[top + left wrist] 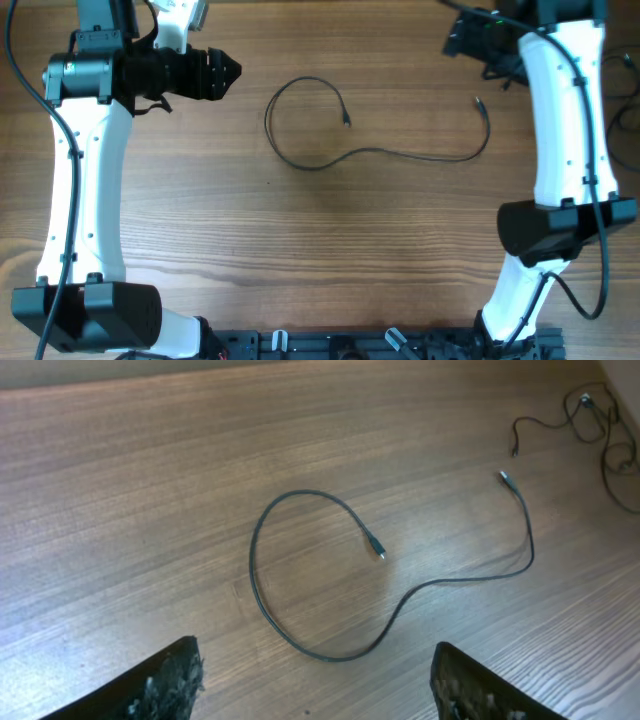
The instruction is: Untangle cables
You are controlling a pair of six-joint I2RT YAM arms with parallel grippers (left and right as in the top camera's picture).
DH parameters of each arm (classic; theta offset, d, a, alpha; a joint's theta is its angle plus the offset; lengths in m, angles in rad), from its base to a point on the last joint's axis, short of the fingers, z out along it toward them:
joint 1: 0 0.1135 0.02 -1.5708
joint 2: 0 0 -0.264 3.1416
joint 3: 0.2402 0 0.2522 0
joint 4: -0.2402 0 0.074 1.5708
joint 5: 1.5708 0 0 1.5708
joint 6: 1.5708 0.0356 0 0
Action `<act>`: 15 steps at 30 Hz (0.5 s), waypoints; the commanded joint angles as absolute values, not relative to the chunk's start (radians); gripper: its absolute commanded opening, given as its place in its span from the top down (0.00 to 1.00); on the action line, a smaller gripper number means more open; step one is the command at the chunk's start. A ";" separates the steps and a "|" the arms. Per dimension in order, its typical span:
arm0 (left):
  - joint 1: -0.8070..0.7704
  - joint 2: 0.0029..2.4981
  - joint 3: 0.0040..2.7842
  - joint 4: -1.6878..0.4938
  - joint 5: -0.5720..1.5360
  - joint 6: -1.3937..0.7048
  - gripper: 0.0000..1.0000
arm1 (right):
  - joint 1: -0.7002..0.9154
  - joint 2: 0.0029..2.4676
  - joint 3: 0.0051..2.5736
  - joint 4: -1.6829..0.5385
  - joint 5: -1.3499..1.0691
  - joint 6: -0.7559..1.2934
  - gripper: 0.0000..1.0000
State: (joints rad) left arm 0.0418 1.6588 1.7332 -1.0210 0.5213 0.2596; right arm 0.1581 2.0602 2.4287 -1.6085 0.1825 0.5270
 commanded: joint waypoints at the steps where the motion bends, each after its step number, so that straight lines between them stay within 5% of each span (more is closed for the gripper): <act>1: 0.040 1.691 1.731 -1.034 0.522 0.277 0.34 | 0.191 2.025 2.434 -1.609 0.242 0.530 0.06; 15: -0.089 1.863 1.731 -1.021 0.514 0.283 0.31 | 0.192 2.025 2.434 -1.609 0.276 0.520 0.05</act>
State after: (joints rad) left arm -0.0490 1.8149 1.7332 -1.0294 0.5209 0.2745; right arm 0.1940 2.0602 2.4287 -1.6085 0.2298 0.5266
